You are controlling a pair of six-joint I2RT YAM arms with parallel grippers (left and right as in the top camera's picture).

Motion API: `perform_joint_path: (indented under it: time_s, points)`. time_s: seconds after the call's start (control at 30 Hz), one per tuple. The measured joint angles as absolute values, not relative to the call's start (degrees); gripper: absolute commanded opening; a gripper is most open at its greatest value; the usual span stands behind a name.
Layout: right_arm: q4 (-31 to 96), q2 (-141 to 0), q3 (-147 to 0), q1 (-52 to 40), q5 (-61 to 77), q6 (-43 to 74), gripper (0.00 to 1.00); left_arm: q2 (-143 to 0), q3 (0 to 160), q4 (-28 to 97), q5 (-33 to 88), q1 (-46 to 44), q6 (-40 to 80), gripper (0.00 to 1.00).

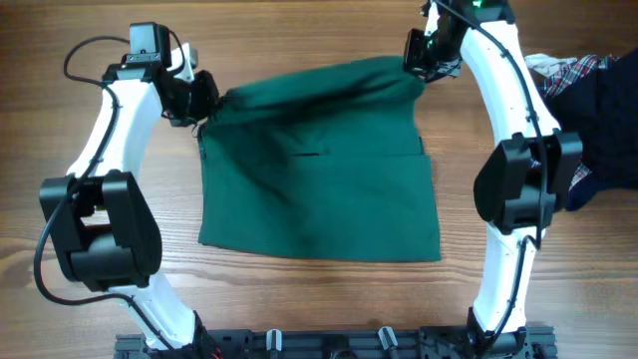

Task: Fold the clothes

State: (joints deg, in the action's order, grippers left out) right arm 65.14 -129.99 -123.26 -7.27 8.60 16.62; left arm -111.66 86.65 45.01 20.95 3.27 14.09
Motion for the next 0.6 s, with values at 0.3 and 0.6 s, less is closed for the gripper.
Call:
perform_joint_path:
  time_s: [0.3, 0.6]
  points:
    - [83.2, -127.2, -123.3, -7.3, 8.8, 16.6, 0.04, -111.6, 86.6, 61.4, 22.3, 3.3, 10.7, 0.04]
    - [91.9, -124.8, -123.3, -9.0, 5.7, 17.5, 0.04, -105.5, 86.6, 72.5, 23.5, 2.4, 7.5, 0.04]
